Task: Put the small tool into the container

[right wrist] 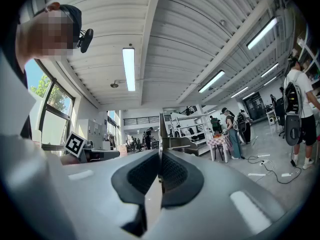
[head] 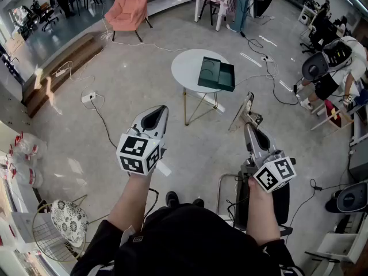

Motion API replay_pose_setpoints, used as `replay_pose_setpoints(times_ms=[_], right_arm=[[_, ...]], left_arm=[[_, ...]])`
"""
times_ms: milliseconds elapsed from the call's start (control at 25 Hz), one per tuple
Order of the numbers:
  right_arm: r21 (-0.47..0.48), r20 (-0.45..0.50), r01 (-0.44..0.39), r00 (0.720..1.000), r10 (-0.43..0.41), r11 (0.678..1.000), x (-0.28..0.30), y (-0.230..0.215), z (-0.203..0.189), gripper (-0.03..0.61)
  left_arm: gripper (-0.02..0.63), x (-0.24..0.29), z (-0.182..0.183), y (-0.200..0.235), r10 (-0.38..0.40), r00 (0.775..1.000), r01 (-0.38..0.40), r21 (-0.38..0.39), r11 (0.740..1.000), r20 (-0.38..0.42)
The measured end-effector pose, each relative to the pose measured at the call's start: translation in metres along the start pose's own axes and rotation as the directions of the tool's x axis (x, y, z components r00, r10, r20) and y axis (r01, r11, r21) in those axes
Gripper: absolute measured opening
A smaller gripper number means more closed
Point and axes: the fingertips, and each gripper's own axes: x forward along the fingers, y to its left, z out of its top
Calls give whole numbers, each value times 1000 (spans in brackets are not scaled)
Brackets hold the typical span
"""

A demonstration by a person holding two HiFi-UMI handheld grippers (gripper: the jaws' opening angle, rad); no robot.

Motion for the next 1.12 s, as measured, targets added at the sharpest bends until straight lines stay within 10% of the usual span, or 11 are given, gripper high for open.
replay_pose_setpoints(times_ms=[1120], right_arm=[[85, -77, 58, 996, -51, 995, 35, 21, -46, 12]], left_arm=[[6, -5, -34, 50, -98, 994, 96, -31, 995, -47]])
